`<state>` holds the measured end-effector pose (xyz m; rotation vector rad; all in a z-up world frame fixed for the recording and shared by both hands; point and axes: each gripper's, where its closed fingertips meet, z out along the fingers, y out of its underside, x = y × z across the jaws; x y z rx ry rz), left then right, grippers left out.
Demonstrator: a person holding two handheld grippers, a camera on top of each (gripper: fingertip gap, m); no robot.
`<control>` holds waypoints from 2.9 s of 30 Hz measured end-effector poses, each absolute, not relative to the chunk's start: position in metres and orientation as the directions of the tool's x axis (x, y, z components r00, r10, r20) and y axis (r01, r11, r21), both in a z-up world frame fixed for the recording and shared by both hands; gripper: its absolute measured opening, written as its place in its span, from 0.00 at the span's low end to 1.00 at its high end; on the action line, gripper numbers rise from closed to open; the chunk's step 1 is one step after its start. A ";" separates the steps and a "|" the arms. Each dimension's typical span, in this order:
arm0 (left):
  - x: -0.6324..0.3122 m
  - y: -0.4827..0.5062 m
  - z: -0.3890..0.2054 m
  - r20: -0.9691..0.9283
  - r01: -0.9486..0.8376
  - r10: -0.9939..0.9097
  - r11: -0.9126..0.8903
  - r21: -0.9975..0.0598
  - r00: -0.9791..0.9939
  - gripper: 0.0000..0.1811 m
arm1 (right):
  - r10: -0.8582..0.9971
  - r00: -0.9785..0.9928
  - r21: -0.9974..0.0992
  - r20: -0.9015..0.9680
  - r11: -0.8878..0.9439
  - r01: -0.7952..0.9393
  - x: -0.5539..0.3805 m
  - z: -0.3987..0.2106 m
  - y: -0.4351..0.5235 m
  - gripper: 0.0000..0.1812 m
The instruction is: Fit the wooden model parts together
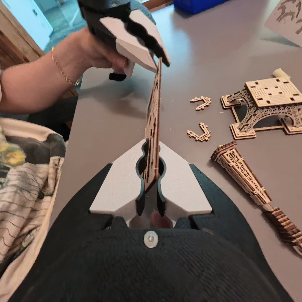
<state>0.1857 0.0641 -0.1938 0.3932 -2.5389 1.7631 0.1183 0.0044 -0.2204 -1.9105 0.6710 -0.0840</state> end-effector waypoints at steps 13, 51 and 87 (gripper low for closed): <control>0.177 0.032 -0.211 -0.459 0.233 -0.257 0.598 -0.767 -0.850 0.57 | -0.557 0.736 -0.827 -0.385 -0.146 -0.543 0.128 -0.222 0.000 0.01; 0.156 -0.015 -0.221 -0.578 0.812 0.658 0.584 -0.013 -0.482 0.39 | -0.531 0.715 -0.780 -0.455 -0.150 -0.607 0.130 -0.230 -0.002 0.01; 0.151 -0.014 -0.230 -0.438 0.799 0.696 0.595 -0.090 -0.568 0.32 | -0.553 0.705 -0.775 -0.443 -0.160 -0.612 0.132 -0.233 -0.003 0.01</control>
